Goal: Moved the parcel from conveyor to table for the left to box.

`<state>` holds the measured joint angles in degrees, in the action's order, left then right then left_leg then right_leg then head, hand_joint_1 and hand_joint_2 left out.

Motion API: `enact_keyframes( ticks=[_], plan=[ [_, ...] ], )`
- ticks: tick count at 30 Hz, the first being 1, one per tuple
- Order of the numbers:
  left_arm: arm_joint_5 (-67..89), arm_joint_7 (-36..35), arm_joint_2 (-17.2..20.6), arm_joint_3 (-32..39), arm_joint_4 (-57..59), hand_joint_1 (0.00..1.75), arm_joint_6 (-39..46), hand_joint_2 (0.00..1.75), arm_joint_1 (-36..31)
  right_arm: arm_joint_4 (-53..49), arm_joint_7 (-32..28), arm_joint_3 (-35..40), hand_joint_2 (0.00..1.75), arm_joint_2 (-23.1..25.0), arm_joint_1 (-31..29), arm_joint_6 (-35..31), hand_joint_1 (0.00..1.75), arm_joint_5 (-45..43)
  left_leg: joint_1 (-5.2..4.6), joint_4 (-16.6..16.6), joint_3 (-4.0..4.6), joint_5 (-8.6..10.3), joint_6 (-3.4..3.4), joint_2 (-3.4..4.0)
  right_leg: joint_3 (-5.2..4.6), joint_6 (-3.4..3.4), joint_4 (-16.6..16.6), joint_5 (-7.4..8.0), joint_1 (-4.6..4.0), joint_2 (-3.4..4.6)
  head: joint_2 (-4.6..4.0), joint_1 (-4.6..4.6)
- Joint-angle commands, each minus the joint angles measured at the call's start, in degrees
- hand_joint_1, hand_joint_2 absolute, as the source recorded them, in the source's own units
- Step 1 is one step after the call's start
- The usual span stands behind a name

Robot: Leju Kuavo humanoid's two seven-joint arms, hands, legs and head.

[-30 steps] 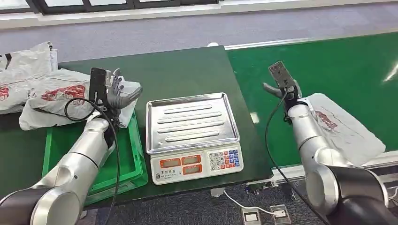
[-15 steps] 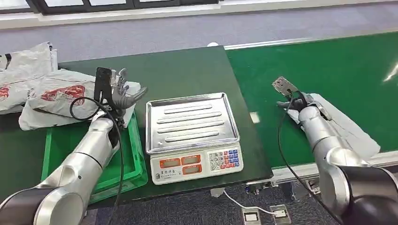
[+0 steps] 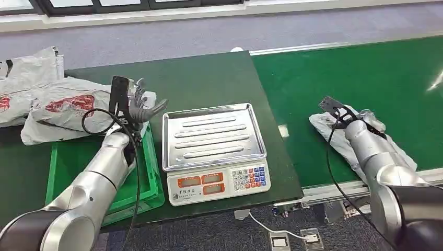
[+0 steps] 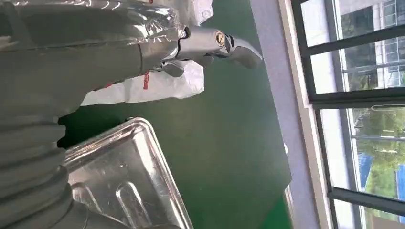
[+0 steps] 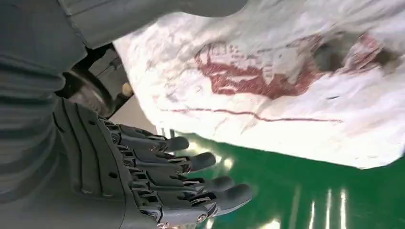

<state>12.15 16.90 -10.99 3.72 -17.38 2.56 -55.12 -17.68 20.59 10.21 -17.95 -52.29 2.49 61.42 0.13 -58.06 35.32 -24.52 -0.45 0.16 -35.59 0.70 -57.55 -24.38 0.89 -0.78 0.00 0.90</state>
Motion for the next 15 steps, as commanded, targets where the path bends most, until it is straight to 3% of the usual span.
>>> enact_keyframes(
  ticks=[1,6,10,15],
  plan=[
    [0.13,-0.5,0.37,-2.68,1.81,0.0,0.17,1.75,-1.4,3.22,1.64,2.81,1.75,-3.51,0.35,1.63,0.0,1.35,0.09,0.17,-0.29,-0.02,0.0,-0.32,0.44,-0.06,0.26,-0.08,-0.09,-0.23,0.0,0.02],
    [0.08,-0.62,0.52,-2.54,1.85,0.0,0.38,1.75,-1.28,2.86,1.41,1.97,1.75,-3.86,1.06,1.32,0.0,1.65,0.02,0.07,-0.13,-0.07,0.0,-0.01,0.18,-0.04,0.1,-0.03,-0.01,0.06,0.0,0.02],
    [-0.18,-0.64,1.07,-2.19,1.87,0.0,0.32,1.75,-0.58,2.11,0.64,0.7,1.75,-5.77,3.34,0.22,0.0,1.71,0.02,0.14,-0.22,-0.05,0.01,-0.17,0.31,-0.06,0.17,-0.07,-0.01,-0.09,0.0,0.0],
    [-0.26,-0.26,1.25,-2.11,1.75,0.0,-0.16,1.75,0.42,0.53,-2.86,-2.36,1.75,-6.59,9.28,-1.16,0.0,1.12,0.06,0.16,-0.26,-0.09,0.02,-0.18,0.38,-0.05,0.24,-0.06,-0.05,-0.12,0.0,0.02]
  ],
)
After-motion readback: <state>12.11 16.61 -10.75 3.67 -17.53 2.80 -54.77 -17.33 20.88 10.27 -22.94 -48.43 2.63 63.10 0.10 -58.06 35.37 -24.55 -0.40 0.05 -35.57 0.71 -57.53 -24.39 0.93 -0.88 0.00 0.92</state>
